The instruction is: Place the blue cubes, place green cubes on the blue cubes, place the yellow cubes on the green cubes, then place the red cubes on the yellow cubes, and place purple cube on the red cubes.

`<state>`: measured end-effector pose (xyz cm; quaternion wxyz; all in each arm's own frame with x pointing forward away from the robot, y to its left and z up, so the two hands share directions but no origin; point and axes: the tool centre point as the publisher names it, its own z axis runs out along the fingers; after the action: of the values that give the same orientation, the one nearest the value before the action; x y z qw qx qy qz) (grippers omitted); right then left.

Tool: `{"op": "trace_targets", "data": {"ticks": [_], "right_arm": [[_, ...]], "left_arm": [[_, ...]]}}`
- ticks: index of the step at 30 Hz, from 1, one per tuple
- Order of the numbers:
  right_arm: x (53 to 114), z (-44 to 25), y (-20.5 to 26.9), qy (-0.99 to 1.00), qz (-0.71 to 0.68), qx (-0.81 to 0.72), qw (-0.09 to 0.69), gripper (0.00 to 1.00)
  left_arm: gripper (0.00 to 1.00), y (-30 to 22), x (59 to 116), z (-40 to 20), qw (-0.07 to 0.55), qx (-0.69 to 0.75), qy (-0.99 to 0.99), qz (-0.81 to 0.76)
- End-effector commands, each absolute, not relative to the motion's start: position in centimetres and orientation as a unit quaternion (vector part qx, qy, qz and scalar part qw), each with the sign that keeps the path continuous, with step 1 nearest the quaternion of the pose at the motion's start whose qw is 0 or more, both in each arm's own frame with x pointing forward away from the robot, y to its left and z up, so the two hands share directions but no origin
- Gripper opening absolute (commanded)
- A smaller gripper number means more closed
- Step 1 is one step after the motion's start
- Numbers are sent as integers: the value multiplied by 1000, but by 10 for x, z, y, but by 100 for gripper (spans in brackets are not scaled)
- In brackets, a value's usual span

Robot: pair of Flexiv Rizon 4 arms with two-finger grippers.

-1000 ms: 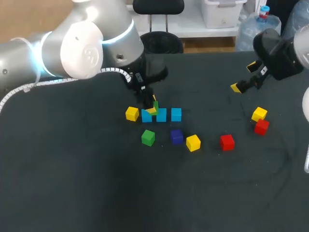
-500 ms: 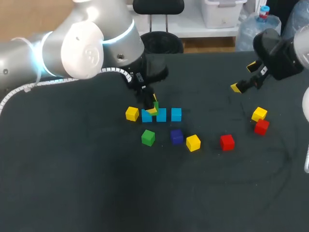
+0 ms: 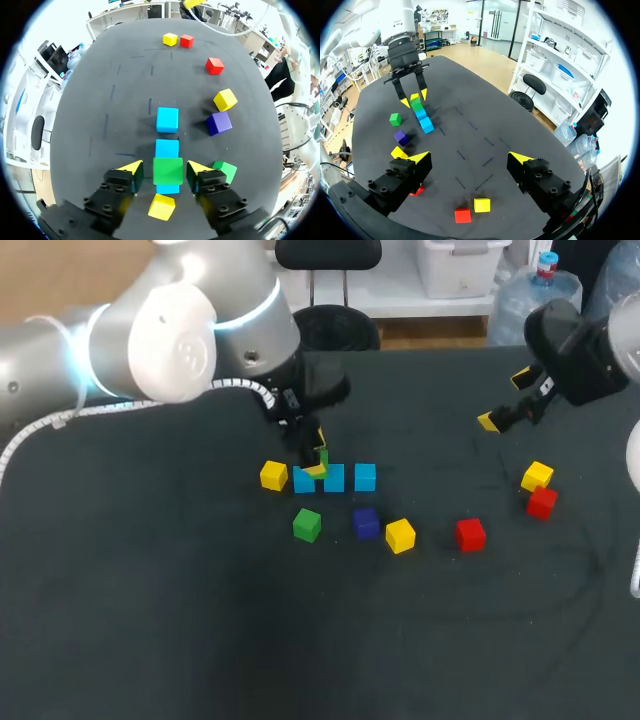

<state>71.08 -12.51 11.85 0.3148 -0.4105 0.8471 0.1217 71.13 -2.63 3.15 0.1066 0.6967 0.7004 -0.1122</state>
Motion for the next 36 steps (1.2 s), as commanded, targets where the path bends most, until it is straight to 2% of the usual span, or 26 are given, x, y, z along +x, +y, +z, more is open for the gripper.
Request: {"op": "trace_targets", "data": {"ticks": [1, 9, 12, 13, 14, 16, 21, 29, 36], "right_arm": [[710, 119, -125, 848, 119, -409, 315, 100], [710, 119, -125, 848, 119, -409, 315, 100], [710, 119, -125, 848, 119, -409, 315, 100], [710, 119, -125, 848, 119, -409, 315, 100], [710, 119, -125, 848, 119, -409, 315, 100], [710, 119, -125, 848, 119, -409, 315, 100], [710, 119, -125, 848, 119, -409, 315, 100], [710, 119, -125, 848, 119, -409, 315, 100], [710, 119, -125, 848, 119, -409, 315, 100]], "left_arm": [[62, -29, 716, 37, 109, 696, 701, -108], [60, -30, 723, 51, 128, 686, 709, -96], [70, -29, 723, 56, 134, 682, 713, -93], [71, -28, 722, 57, 136, 681, 714, -91], [70, -28, 721, 59, 139, 678, 716, -92], [62, -27, 719, 62, 141, 677, 717, -87], [55, -22, 713, 70, 147, 669, 724, -78], [52, -15, 696, 85, 159, 653, 737, -66], [56, -10, 673, 96, 163, 647, 743, -57]]}}
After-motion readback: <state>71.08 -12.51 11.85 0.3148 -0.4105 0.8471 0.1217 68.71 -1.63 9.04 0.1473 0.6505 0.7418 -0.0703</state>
